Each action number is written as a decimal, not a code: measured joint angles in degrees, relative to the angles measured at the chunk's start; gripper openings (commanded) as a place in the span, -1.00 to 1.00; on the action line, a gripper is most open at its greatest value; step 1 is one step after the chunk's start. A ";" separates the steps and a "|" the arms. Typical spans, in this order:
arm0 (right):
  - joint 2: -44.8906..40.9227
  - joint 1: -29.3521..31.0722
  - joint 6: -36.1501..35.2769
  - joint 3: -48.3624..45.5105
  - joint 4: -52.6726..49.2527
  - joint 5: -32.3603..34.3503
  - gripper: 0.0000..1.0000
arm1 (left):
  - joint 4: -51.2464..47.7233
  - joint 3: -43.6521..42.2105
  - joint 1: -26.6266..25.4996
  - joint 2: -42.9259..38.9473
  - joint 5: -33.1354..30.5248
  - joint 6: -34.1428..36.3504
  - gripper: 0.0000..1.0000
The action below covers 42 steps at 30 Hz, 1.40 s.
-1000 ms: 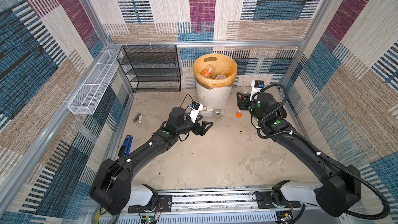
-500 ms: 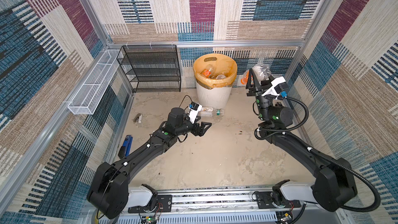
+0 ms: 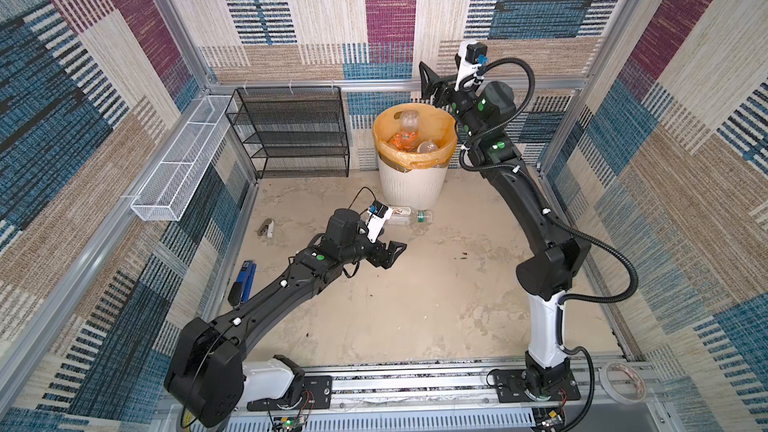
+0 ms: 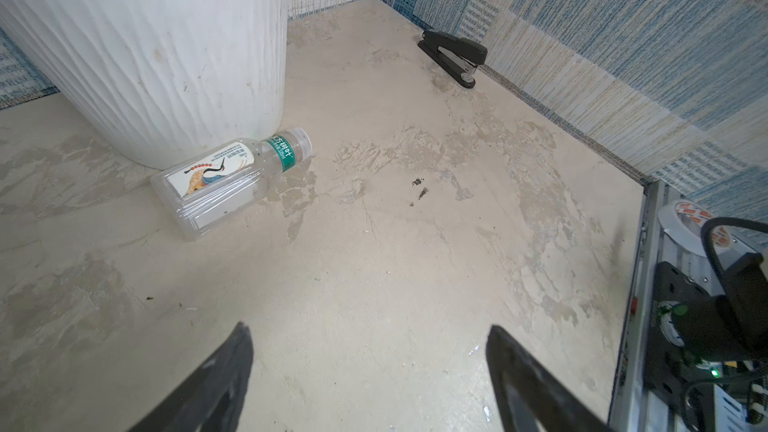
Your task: Throw the plastic bottles in the bin
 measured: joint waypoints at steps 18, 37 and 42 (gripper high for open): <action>-6.25 -6.69 -3.69 -4.92 -32.87 -1.01 0.97 | -4.17 18.10 0.46 25.16 -6.64 15.91 0.94; -45.55 -16.41 14.43 -81.66 5.40 -17.03 0.97 | -18.25 38.45 3.65 44.37 -4.04 32.74 0.91; -51.65 -16.41 15.41 -89.09 10.19 -18.60 0.97 | -18.25 41.05 3.65 46.86 -4.50 33.92 0.90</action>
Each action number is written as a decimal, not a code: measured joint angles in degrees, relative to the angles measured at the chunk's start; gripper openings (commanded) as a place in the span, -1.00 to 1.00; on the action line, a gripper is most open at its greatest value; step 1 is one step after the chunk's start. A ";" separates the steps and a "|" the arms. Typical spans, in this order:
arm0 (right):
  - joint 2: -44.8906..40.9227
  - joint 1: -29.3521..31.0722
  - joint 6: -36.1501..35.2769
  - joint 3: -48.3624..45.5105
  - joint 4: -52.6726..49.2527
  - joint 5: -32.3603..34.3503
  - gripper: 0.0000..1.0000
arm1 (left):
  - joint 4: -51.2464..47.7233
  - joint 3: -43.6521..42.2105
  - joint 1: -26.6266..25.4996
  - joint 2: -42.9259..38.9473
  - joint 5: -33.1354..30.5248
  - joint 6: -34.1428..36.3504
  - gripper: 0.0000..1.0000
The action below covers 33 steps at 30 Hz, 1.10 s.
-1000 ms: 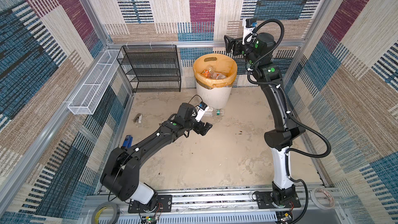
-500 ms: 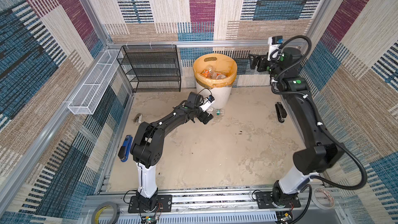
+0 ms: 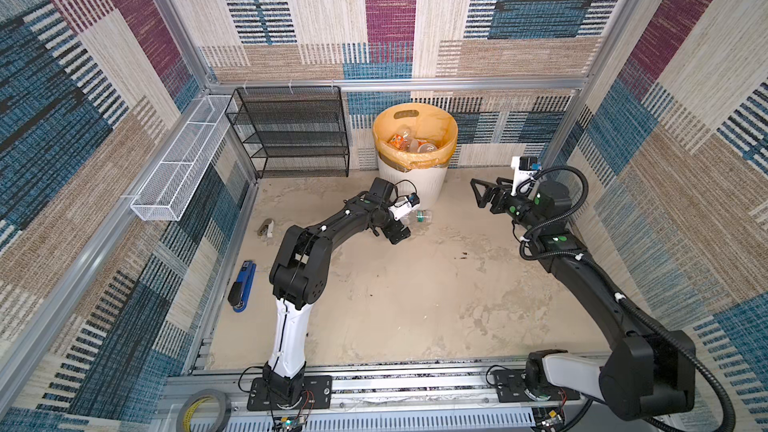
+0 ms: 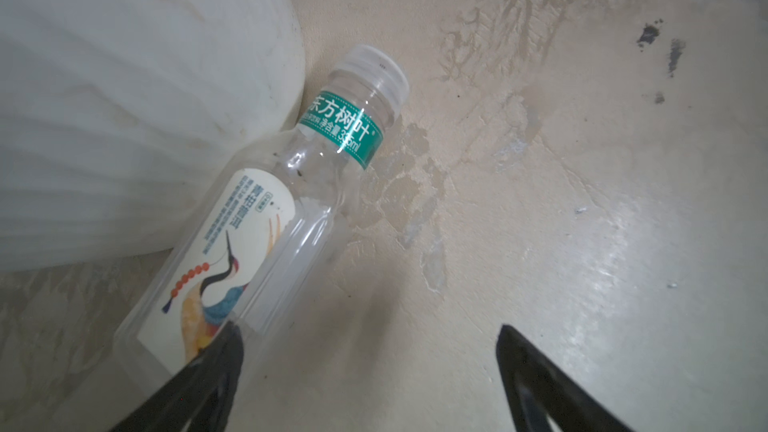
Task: Throw the plastic bottles in the bin
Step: 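Move the left gripper to the green-capped bottle while the right arm withdraws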
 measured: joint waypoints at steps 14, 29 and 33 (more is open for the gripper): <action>-2.45 0.00 2.03 -6.16 4.92 -4.24 0.97 | -0.96 2.60 -2.60 2.71 -4.57 7.10 0.75; 1.18 0.00 3.19 -6.21 9.09 -7.02 0.97 | 8.94 0.33 -3.23 2.36 -7.08 12.85 0.89; 0.26 0.00 3.28 -6.86 9.18 -6.99 0.97 | 7.17 7.15 -3.13 6.91 -6.64 13.29 0.89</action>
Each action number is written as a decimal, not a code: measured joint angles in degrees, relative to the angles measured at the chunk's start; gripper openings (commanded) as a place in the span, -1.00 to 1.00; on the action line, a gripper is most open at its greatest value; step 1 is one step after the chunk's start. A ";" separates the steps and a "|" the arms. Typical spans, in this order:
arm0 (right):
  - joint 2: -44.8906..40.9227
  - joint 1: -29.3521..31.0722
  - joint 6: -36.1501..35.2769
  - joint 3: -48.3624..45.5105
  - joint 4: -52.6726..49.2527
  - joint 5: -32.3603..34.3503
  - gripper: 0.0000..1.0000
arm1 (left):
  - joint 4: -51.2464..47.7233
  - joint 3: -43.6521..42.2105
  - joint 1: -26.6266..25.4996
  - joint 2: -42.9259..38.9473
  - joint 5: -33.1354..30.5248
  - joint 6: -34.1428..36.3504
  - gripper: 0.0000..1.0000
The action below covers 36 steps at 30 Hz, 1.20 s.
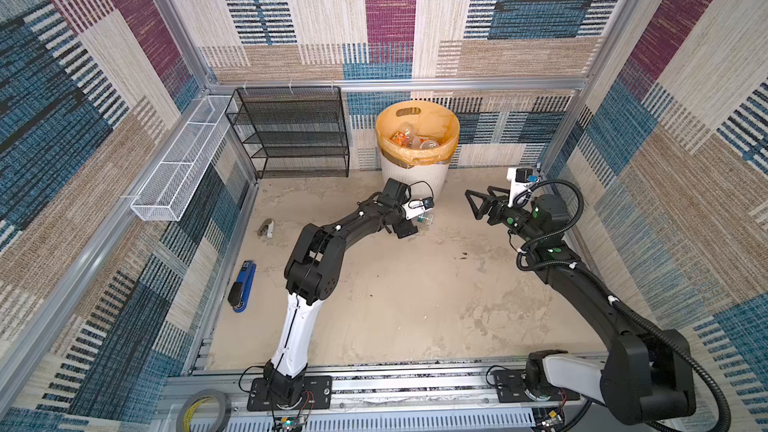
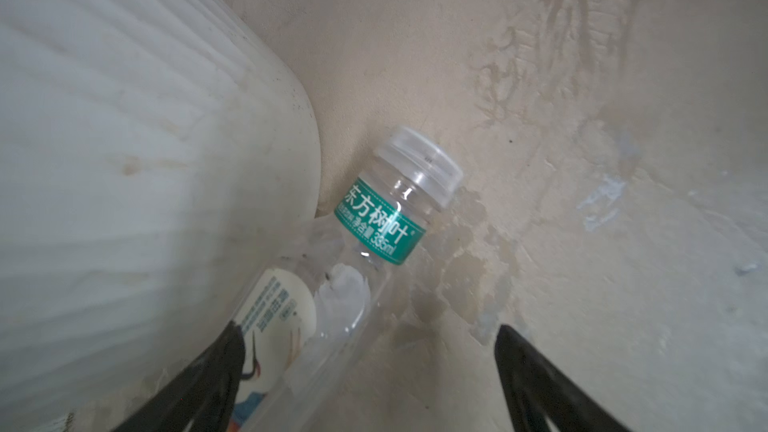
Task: Throw the plastic bottles in the bin
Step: 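Move the left gripper to the green-capped bottle while the right arm withdraws, then lower the left gripper around the green-capped bottle and close it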
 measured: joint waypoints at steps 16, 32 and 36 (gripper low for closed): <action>-1.66 0.00 0.63 -2.73 0.72 0.22 0.97 | -12.52 -3.08 0.20 -5.07 3.82 -0.13 0.62; -4.74 0.00 1.86 -5.97 2.10 0.20 0.97 | -13.73 7.87 0.66 1.66 2.43 -0.44 0.83; -5.81 0.00 1.81 -6.14 1.95 0.79 0.97 | -14.38 11.63 1.03 4.50 2.01 -0.04 0.84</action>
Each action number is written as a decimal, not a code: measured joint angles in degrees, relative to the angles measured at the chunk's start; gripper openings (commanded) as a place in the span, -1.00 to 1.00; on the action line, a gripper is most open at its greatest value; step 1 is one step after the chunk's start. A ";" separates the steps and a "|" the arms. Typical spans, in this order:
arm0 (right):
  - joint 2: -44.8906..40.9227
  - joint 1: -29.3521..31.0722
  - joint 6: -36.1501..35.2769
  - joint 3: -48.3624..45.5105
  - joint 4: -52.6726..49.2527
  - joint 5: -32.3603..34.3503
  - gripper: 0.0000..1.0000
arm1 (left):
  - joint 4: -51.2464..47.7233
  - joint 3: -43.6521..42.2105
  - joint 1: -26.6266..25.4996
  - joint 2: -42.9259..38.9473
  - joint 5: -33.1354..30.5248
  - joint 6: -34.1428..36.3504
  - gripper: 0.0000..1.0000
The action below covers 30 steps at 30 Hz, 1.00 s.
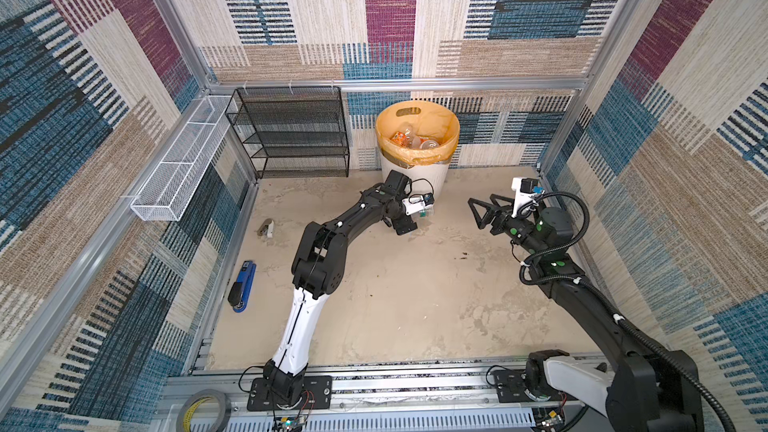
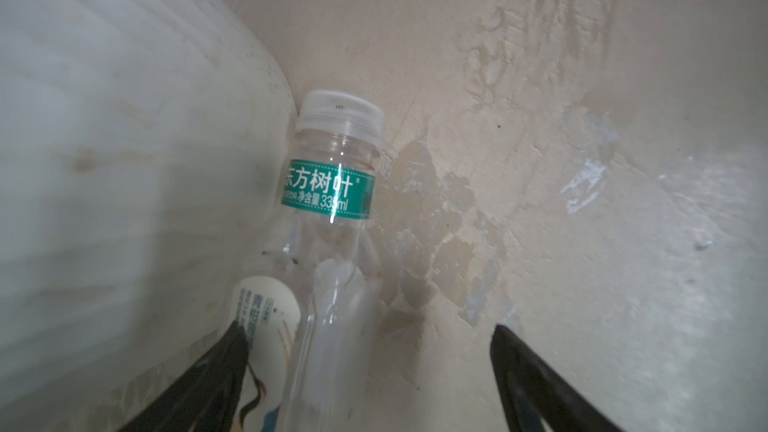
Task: Throw the plastic bottles in the bin
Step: 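Lower the left gripper around the green-capped bottle and close it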
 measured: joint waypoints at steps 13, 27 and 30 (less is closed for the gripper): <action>0.92 0.00 0.46 -1.07 0.74 0.31 0.98 | -2.08 1.31 1.60 2.69 -2.34 -0.09 0.72; 2.82 0.00 1.79 -0.87 2.16 -0.37 0.99 | -1.57 -9.31 -1.84 -5.16 1.18 -2.73 0.74; 2.91 0.00 1.79 -0.85 2.36 -0.63 0.98 | -1.86 -7.96 -1.68 -4.90 0.79 -4.37 0.81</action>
